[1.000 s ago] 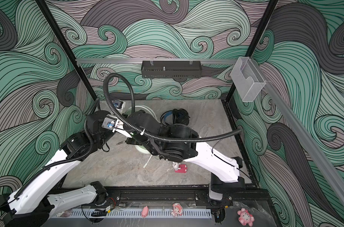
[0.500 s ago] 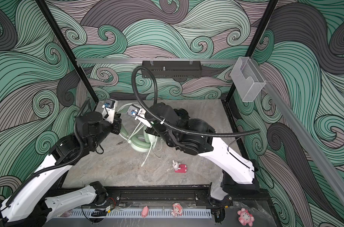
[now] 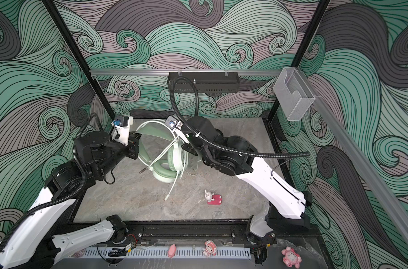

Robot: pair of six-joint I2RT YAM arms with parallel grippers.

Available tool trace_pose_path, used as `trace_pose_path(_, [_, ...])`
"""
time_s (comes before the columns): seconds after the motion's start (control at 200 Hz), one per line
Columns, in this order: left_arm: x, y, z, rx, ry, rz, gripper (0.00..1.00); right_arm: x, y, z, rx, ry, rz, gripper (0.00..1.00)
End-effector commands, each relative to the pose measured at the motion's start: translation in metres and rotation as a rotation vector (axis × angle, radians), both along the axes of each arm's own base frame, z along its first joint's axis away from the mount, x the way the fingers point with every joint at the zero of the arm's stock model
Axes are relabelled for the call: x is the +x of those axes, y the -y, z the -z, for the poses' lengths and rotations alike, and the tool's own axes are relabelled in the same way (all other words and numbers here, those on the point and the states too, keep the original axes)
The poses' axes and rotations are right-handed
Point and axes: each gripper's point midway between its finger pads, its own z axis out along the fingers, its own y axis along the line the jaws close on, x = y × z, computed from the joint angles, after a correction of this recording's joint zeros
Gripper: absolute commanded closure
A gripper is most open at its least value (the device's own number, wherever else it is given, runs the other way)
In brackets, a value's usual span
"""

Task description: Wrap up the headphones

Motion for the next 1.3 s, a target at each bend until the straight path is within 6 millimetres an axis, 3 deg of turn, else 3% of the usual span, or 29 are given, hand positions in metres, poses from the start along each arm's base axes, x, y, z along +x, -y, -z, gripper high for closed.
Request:
trace_pose_path(0.0, [-0.014,-0.002,-0.038,-0.148,0.061,0.027,1.00,0.003,0.025,-0.027,0.193,0.012,0.051,0.87])
trace_pose_path(0.275, [-0.025,0.015,-0.061,-0.315,0.055,0.131,1.00,0.011,0.014,-0.022,0.283,-0.032,-0.004,0.81])
trace_pose_path(0.43, [-0.033,0.008,-0.090,-0.487,0.100,0.126,1.00,0.017,0.013,-0.019,0.376,-0.060,-0.019,0.79])
trace_pose_path(0.6, [-0.040,0.008,-0.120,-0.559,0.140,0.156,1.00,0.021,0.007,-0.016,0.519,-0.107,-0.079,0.79])
trace_pose_path(0.72, [-0.042,0.013,-0.137,-0.606,0.149,0.196,1.00,0.015,-0.007,-0.024,0.653,-0.117,-0.189,0.74])
trace_pose_path(0.841, [-0.044,0.018,-0.155,-0.674,0.165,0.228,1.00,0.011,-0.018,-0.018,0.700,-0.143,-0.253,0.69])
trace_pose_path(0.991, [-0.043,0.019,-0.170,-0.752,0.188,0.241,1.00,0.002,-0.032,-0.025,0.780,-0.159,-0.365,0.63])
trace_pose_path(1.106, [-0.041,0.022,-0.179,-0.772,0.197,0.254,1.00,0.001,-0.040,-0.017,0.818,-0.208,-0.390,0.54])
trace_pose_path(1.296, [-0.041,0.026,-0.195,-0.800,0.215,0.278,1.00,0.011,-0.051,0.014,0.923,-0.323,-0.390,0.41])
